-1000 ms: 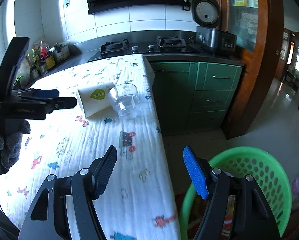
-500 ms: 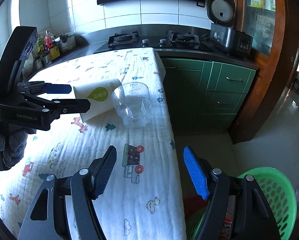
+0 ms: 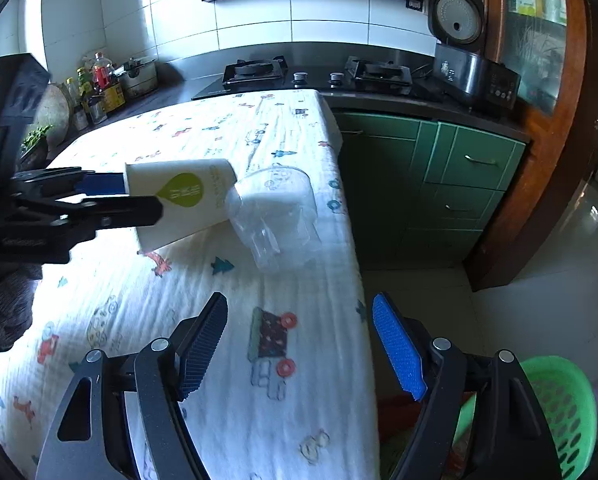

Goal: Collect trash
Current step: 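Grasp the white paper cup with the left tool while right tool grasps the clear cup, then carry the paper cup and clear cup to the basket and release both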

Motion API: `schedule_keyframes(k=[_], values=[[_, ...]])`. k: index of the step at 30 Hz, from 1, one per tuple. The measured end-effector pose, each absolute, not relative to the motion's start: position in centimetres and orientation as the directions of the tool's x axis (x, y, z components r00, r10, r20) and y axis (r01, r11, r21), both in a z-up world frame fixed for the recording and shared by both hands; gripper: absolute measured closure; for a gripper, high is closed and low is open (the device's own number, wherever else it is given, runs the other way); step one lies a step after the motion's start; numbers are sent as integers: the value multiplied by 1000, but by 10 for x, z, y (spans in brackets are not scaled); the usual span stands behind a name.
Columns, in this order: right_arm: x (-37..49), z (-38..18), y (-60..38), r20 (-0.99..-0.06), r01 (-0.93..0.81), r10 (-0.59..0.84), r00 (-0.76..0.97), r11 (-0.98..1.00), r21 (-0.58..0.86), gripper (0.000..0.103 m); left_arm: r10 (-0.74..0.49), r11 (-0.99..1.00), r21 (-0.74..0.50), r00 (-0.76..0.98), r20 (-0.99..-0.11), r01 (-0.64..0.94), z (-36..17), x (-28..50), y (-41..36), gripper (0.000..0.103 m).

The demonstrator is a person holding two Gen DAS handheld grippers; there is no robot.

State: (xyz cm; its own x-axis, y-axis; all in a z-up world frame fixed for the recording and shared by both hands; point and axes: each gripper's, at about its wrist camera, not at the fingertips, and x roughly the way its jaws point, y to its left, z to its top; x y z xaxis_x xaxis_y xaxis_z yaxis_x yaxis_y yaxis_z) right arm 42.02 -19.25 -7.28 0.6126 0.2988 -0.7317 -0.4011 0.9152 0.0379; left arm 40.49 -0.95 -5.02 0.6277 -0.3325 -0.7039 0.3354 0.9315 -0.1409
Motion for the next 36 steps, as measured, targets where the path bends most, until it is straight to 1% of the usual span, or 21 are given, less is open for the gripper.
schedule_keyframes(k=[3, 8, 14, 15, 17, 19, 20, 28, 36], values=[[427, -73, -188, -735, -410, 303, 607, 911, 37, 25, -325, 937, -145, 637, -699, 318, -44, 400, 2, 37], [451, -76, -174, -758, -439, 330, 563, 896, 65, 24, -303, 948, -148, 650, -697, 282, -38, 396, 20, 37], [473, -82, -156, -782, -459, 321, 535, 887, 49, 24, -286, 955, -154, 652, -702, 254, -41, 392, 33, 38], [475, -84, -154, -787, -463, 324, 526, 884, 55, 25, -287, 955, -156, 649, -704, 253, -42, 392, 33, 38], [477, -87, -152, -791, -463, 327, 517, 884, 63, 33, -284, 956, -154, 648, -707, 251, -43, 391, 33, 38], [478, -90, -150, -797, -460, 326, 508, 885, 70, 49, -284, 956, -155, 647, -708, 250, -44, 389, 32, 38], [478, -91, -150, -799, -456, 325, 506, 887, 72, 50, -281, 957, -154, 646, -709, 248, -44, 387, 32, 38], [450, -80, -161, -779, -446, 327, 534, 892, 68, 52, -289, 955, -171, 638, -714, 241, -39, 374, 27, 38], [397, -58, -183, -748, -417, 310, 587, 908, 49, 52, -309, 949, -178, 645, -699, 261, -23, 343, 9, 38]])
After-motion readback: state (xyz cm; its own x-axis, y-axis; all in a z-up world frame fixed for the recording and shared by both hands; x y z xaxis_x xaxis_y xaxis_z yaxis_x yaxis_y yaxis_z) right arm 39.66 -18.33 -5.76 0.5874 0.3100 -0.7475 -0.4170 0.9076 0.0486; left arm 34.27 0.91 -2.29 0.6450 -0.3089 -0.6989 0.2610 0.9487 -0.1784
